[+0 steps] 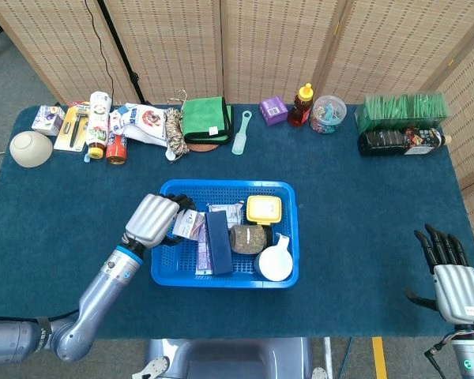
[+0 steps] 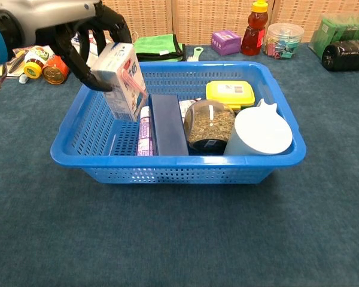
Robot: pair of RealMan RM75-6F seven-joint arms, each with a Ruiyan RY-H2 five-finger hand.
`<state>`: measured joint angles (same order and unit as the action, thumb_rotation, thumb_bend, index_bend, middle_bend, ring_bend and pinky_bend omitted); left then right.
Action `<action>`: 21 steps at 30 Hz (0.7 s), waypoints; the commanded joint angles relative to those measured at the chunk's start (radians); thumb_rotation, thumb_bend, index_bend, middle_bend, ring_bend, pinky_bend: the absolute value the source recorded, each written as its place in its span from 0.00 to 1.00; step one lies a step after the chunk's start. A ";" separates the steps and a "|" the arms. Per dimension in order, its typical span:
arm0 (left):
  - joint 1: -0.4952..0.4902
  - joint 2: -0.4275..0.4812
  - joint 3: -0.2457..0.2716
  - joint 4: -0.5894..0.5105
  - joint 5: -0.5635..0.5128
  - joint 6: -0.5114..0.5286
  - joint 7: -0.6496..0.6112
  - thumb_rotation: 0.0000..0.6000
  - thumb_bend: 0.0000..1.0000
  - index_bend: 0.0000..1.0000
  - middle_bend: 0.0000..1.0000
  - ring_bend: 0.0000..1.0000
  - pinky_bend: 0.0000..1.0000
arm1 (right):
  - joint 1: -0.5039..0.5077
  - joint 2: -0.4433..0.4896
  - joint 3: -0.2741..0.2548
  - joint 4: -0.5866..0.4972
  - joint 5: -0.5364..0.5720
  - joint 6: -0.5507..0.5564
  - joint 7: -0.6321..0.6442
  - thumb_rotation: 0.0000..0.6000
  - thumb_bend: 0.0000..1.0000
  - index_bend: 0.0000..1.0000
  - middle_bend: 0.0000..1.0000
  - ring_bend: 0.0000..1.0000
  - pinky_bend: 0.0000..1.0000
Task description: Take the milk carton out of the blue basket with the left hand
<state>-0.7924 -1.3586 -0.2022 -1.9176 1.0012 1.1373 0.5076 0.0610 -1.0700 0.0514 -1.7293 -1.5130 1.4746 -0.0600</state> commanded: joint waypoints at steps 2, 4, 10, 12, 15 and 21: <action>0.035 0.101 -0.044 -0.086 0.017 0.026 -0.071 1.00 0.24 0.42 0.42 0.44 0.53 | 0.001 -0.001 -0.002 -0.001 -0.002 -0.001 -0.004 1.00 0.00 0.00 0.00 0.00 0.00; 0.048 0.138 -0.059 -0.106 0.014 0.039 -0.091 1.00 0.24 0.42 0.42 0.44 0.53 | 0.001 -0.002 -0.003 -0.002 -0.004 -0.001 -0.009 1.00 0.00 0.00 0.00 0.00 0.00; 0.090 0.251 -0.088 -0.109 -0.017 0.028 -0.188 1.00 0.24 0.42 0.42 0.44 0.53 | 0.003 -0.004 -0.008 -0.006 -0.008 -0.006 -0.018 1.00 0.00 0.00 0.00 0.00 0.00; 0.111 0.279 -0.086 -0.063 -0.037 0.004 -0.251 1.00 0.24 0.42 0.42 0.44 0.53 | 0.003 -0.004 -0.010 -0.008 -0.010 -0.007 -0.020 1.00 0.00 0.00 0.00 0.00 0.00; 0.127 0.286 -0.079 0.019 -0.032 -0.044 -0.340 1.00 0.24 0.42 0.42 0.44 0.53 | 0.004 -0.005 -0.010 -0.010 -0.009 -0.008 -0.024 1.00 0.00 0.00 0.00 0.00 0.00; 0.118 0.214 -0.042 0.219 -0.038 -0.148 -0.418 1.00 0.24 0.41 0.42 0.43 0.53 | 0.006 -0.011 -0.009 -0.014 -0.004 -0.011 -0.044 1.00 0.00 0.00 0.00 0.00 0.00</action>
<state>-0.6755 -1.1080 -0.2634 -1.7799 0.9670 1.0413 0.1357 0.0665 -1.0801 0.0430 -1.7424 -1.5176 1.4642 -0.1035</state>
